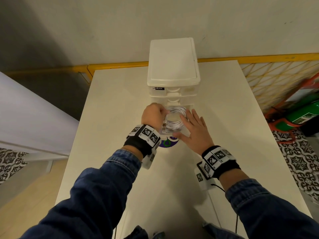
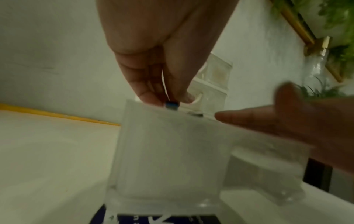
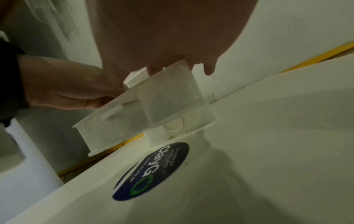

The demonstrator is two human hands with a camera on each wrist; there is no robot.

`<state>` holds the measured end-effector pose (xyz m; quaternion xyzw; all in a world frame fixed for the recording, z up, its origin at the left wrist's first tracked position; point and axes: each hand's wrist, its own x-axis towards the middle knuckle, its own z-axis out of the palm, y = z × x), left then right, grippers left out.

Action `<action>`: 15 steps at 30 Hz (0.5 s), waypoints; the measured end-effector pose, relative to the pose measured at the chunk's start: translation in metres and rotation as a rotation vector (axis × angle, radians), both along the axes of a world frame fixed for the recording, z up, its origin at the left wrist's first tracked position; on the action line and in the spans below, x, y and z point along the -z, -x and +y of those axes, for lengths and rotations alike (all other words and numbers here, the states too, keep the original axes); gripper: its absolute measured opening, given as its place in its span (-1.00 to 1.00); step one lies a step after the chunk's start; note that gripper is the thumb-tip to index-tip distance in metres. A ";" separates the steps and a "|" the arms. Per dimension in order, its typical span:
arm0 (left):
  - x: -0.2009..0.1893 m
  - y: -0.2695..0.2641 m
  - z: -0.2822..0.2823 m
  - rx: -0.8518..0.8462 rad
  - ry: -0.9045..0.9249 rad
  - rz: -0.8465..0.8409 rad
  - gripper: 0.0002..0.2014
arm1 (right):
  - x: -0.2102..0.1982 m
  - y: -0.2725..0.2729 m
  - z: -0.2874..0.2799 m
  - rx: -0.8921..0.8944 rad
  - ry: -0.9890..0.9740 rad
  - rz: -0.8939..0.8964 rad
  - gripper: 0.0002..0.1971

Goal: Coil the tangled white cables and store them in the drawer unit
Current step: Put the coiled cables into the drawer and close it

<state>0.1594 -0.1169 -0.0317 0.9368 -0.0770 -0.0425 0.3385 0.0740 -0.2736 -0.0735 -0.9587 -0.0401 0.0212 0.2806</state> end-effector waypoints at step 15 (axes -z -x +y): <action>-0.078 -0.043 0.005 -0.036 0.368 0.121 -0.34 | 0.026 0.012 -0.021 0.032 -0.215 -0.263 -0.37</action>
